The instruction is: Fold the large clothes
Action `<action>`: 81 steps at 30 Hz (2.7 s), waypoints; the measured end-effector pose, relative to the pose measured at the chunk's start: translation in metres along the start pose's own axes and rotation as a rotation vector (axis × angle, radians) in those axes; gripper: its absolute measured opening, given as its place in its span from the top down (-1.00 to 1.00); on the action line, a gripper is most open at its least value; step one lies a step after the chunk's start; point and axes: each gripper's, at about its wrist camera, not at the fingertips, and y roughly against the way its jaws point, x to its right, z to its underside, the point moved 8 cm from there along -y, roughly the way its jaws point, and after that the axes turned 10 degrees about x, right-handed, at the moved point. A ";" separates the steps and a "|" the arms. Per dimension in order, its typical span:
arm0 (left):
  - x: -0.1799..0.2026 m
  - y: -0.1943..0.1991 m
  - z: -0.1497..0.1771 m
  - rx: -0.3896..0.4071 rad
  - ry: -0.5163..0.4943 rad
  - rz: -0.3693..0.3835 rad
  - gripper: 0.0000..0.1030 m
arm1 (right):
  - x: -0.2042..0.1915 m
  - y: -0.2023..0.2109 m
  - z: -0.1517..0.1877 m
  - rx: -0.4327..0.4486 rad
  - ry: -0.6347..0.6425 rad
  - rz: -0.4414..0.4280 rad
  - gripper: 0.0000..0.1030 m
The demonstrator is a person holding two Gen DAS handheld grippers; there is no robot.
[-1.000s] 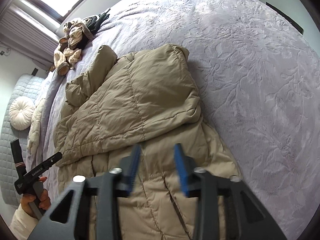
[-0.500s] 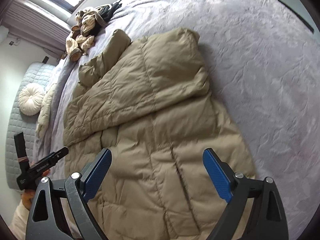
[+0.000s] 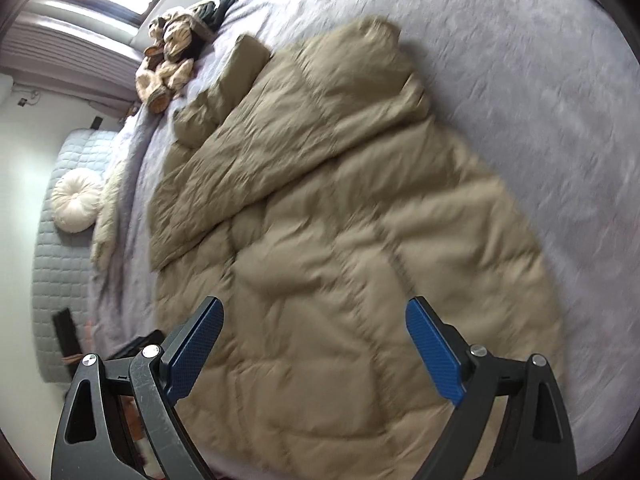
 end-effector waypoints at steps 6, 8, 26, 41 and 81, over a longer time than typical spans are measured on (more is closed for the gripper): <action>-0.051 0.013 0.022 -0.007 0.049 0.010 -0.98 | -0.016 -0.007 0.040 -0.086 -0.025 0.000 -0.82; -0.069 0.021 0.030 -0.003 0.067 0.027 -0.98 | -0.015 -0.007 0.050 -0.087 -0.067 0.000 -0.82; -0.125 0.017 0.150 -0.151 0.170 0.069 -0.98 | 0.035 0.040 0.130 -0.025 -0.301 0.089 -0.82; -0.106 -0.012 0.142 -0.167 0.425 0.377 -0.98 | 0.085 0.032 0.165 0.020 -0.589 0.021 -0.82; -0.063 0.006 -0.211 0.286 0.377 0.441 0.73 | -0.025 0.011 -0.172 0.184 -0.226 -0.307 0.83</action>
